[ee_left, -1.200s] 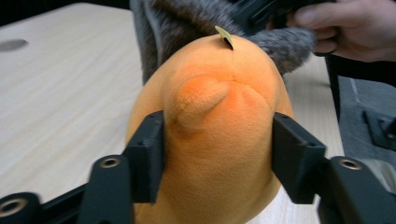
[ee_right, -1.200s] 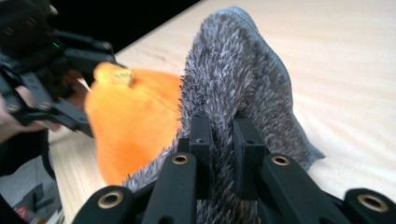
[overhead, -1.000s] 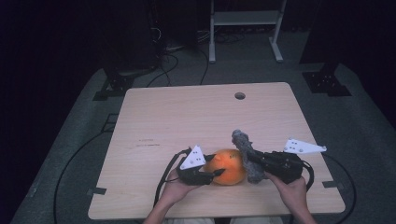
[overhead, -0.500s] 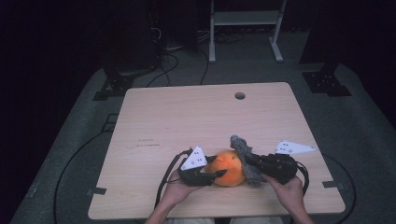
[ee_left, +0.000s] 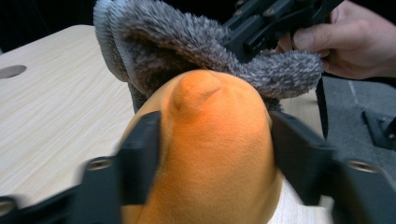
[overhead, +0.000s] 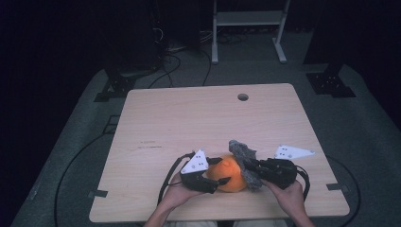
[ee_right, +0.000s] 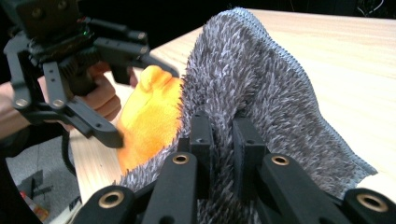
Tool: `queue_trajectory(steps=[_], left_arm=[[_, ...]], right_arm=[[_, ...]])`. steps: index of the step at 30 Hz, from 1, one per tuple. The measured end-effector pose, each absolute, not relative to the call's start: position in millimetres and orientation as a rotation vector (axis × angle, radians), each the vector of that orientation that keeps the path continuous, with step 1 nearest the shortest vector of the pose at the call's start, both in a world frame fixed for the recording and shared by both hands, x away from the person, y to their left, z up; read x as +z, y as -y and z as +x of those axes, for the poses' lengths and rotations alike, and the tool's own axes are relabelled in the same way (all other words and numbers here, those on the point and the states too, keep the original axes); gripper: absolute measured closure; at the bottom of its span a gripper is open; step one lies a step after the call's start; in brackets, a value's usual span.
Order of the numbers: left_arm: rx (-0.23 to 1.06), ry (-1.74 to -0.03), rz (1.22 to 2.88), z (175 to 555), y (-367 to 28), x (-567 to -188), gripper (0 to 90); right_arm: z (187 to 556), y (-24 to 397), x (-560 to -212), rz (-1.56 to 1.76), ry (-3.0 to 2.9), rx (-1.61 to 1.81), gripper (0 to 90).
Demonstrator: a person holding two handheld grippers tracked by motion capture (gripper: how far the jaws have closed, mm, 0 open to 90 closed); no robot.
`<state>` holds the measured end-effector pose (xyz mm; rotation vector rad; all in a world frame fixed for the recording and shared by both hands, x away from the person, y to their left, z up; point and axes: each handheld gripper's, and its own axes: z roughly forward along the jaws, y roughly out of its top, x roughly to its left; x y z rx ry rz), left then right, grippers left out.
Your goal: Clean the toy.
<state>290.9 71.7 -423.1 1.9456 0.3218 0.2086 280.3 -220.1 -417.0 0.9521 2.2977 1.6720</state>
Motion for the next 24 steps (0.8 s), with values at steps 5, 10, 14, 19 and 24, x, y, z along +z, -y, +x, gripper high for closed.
queue_trajectory(steps=[5,10,14,19,24], left_arm=[[0.128,-0.4,2.007,303,-72,-436,8.9],[0.148,-0.388,1.979,303,-76,-435,29.6],[0.213,-0.378,1.965,299,-76,-425,39.2],[0.242,-0.36,1.988,293,-69,-417,42.4],[0.231,-0.342,1.985,290,-68,-411,44.3]], right_arm=[[284,225,-422,0.983,-2.287,1.679,79.9],[292,238,-431,1.091,-2.282,1.619,79.9],[286,243,-421,1.073,-2.219,1.679,79.9],[266,224,-389,0.863,-2.173,1.778,79.9],[273,215,-404,0.893,-2.227,1.743,80.0]])
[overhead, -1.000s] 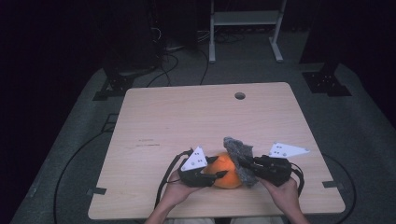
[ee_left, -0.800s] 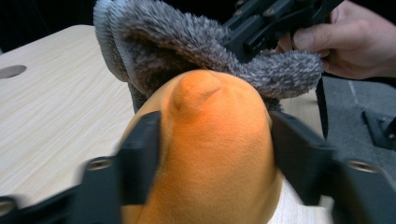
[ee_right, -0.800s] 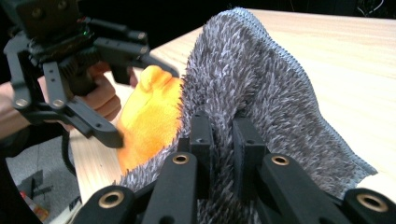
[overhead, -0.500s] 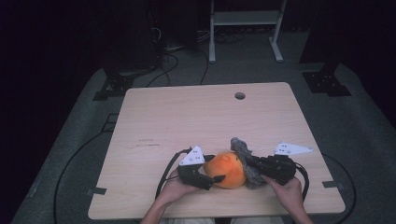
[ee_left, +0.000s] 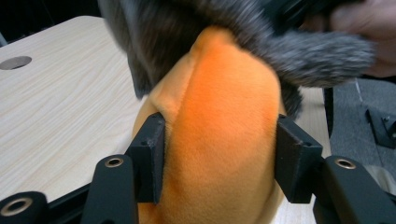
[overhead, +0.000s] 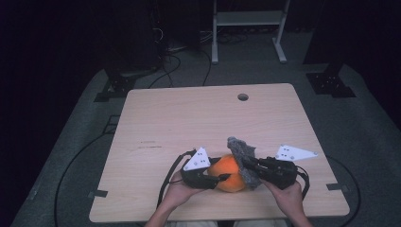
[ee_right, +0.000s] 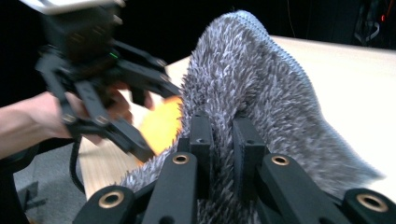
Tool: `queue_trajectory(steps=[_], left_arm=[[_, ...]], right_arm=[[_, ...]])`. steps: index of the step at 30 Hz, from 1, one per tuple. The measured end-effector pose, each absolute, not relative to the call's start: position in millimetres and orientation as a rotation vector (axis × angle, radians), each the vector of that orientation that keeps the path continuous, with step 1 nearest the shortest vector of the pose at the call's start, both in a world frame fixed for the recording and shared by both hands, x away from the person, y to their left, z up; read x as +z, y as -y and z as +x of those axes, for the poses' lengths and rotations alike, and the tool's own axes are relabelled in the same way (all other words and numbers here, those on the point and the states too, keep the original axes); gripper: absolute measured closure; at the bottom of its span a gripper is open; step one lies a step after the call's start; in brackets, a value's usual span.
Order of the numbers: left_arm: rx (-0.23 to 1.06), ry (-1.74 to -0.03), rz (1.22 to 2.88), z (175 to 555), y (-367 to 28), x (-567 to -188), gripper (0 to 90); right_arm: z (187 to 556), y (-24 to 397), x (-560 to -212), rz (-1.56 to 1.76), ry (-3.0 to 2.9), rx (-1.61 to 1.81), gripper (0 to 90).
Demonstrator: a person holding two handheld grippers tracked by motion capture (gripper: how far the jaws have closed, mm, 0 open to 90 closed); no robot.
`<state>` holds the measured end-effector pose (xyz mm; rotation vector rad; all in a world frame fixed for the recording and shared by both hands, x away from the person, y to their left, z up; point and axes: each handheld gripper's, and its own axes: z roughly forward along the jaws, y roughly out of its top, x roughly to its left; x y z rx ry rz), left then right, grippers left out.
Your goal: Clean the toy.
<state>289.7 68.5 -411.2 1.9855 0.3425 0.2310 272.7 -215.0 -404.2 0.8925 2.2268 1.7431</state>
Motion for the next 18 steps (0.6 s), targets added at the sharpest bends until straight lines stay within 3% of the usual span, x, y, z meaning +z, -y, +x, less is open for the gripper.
queue_trajectory(steps=[6,13,15,18], left_arm=[[0.221,-0.372,1.98,294,-73,-411,44.7],[0.24,-0.372,1.99,292,-69,-411,44.9],[0.245,-0.364,1.986,292,-69,-414,39.2],[0.208,-0.38,1.951,297,-73,-417,22.6]], right_arm=[[286,231,-421,1.055,-2.251,1.684,79.9],[267,211,-399,0.841,-2.218,1.725,79.9],[270,209,-406,0.86,-2.232,1.706,79.9],[277,216,-414,0.921,-2.236,1.694,79.9]])
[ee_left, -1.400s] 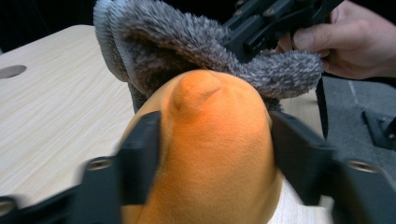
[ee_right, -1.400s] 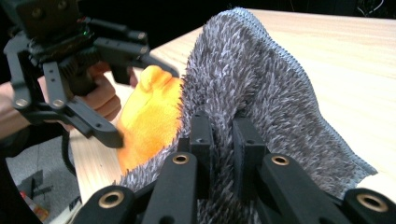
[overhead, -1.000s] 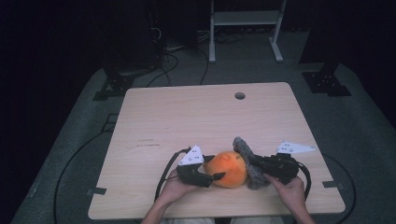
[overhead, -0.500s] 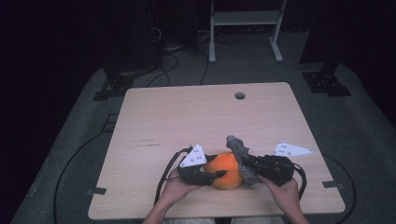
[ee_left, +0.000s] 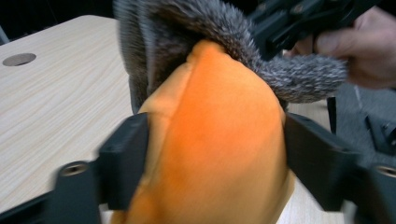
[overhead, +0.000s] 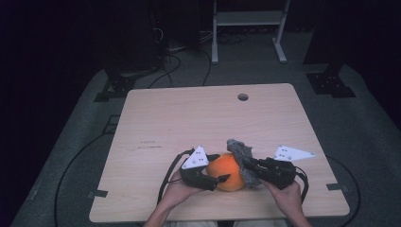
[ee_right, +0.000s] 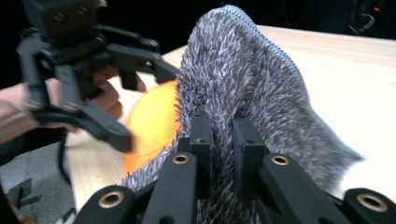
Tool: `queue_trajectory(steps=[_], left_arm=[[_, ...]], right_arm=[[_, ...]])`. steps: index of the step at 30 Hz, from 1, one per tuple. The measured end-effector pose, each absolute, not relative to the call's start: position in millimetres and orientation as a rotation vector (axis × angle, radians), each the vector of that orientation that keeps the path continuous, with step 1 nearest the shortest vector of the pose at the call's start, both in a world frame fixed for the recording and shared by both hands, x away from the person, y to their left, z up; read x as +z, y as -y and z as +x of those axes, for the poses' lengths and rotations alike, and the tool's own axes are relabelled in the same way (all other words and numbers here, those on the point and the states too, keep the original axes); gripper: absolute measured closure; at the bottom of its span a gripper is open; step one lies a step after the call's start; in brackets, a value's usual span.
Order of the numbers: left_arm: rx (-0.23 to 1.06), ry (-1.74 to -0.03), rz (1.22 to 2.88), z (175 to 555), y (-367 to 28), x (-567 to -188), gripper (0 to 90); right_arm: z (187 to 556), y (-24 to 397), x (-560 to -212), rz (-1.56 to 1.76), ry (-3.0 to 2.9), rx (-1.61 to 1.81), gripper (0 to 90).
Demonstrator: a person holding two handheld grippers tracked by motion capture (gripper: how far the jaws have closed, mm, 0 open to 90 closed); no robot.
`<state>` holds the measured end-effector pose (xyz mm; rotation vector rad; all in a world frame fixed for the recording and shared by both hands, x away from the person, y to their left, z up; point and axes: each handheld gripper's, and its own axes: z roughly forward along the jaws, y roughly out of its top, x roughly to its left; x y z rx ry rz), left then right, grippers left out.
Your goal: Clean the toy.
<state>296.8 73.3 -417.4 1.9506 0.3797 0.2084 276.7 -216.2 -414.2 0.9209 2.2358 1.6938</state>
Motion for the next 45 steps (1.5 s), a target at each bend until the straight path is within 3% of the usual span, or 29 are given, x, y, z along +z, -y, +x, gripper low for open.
queue_trajectory(steps=[3,4,6,10,14,18,21,27,32,38,42,45], left_arm=[[0.156,-0.432,1.977,305,-76,-425,8.6],[0.122,-0.438,1.99,308,-77,-428,8.0],[0.084,-0.436,2.0,310,-76,-435,10.3],[0.14,-0.418,1.971,307,-76,-431,34.2],[0.21,-0.444,1.945,304,-78,-424,41.8],[0.208,-0.447,1.962,302,-73,-420,43.2],[0.199,-0.437,1.968,300,-72,-419,44.8],[0.197,-0.448,1.96,301,-76,-417,45.3],[0.209,-0.406,1.982,296,-70,-416,45.3],[0.211,-0.374,1.987,291,-67,-424,43.7],[0.238,-0.316,2.007,285,-61,-424,43.6],[0.213,-0.276,2.005,284,-60,-423,37.6]], right_arm=[[279,221,-418,0.953,-2.223,1.706,80.0],[279,223,-418,0.959,-2.219,1.702,79.9],[281,227,-420,0.974,-2.21,1.697,79.9],[288,239,-427,1.086,-2.195,1.713,79.8],[283,249,-422,1.092,-2.143,1.687,79.9],[267,231,-401,0.897,-2.101,1.76,80.0],[267,216,-404,0.841,-2.163,1.672,80.1],[277,234,-418,1.024,-2.176,1.578,80.3],[266,223,-399,0.857,-2.124,1.668,80.3],[280,236,-415,1.019,-2.18,1.582,80.4],[273,242,-402,0.956,-2.113,1.7,80.2],[270,232,-397,0.875,-2.162,1.652,80.2]])
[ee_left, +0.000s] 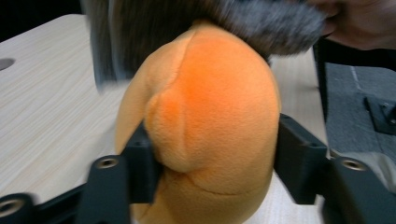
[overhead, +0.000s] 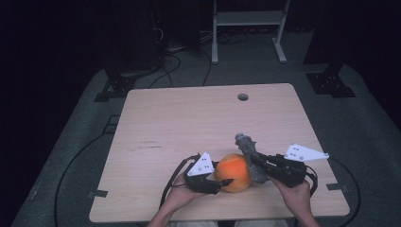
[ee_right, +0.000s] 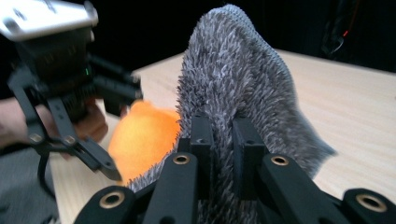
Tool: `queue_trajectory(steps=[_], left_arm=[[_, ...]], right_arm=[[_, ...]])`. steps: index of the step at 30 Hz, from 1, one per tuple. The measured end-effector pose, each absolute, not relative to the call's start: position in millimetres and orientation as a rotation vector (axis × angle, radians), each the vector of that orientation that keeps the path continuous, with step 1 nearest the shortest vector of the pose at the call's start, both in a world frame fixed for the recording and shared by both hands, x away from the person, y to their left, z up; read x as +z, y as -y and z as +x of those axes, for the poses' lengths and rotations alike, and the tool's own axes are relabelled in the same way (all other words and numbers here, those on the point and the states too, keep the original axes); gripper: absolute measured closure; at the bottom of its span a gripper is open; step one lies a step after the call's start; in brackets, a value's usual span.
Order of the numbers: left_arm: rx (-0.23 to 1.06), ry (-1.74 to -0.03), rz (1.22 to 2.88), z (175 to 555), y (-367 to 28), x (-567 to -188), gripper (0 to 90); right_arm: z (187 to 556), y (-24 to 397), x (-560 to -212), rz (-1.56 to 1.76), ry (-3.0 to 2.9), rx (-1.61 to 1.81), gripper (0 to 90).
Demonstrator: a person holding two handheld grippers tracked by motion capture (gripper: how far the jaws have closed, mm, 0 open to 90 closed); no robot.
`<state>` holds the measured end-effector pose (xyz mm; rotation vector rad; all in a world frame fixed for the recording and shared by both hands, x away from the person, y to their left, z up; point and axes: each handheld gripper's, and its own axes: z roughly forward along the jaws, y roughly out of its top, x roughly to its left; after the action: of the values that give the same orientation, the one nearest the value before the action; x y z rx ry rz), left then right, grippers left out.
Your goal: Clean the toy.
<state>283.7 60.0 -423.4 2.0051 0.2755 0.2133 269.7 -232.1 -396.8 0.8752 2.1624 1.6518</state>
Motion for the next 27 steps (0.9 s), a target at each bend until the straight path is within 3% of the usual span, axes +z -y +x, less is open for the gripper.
queue_trajectory(steps=[3,6,8,11,13,17,21,27], left_arm=[[0.089,-0.291,1.933,290,-68,-423,17.1],[0.105,-0.322,2.019,295,-60,-432,9.8],[0.11,-0.302,2.016,294,-59,-436,14.2],[0.125,-0.323,1.994,293,-59,-436,32.2],[0.145,-0.323,1.983,292,-58,-435,36.2],[0.207,-0.311,1.975,289,-57,-430,41.2],[0.364,-0.266,2.008,283,-57,-424,43.3],[0.396,-0.268,2.033,282,-65,-423,44.6]], right_arm=[[274,234,-406,0.903,-2.22,1.658,80.1],[271,235,-404,0.876,-2.232,1.682,80.1],[270,233,-405,0.846,-2.246,1.678,80.1],[276,241,-409,0.918,-2.249,1.636,80.1],[282,250,-410,1.009,-2.237,1.578,80.2],[274,253,-397,0.945,-2.198,1.67,80.2],[270,233,-386,0.821,-2.219,1.706,80.1],[292,238,-418,1.0,-2.279,1.565,80.2]])
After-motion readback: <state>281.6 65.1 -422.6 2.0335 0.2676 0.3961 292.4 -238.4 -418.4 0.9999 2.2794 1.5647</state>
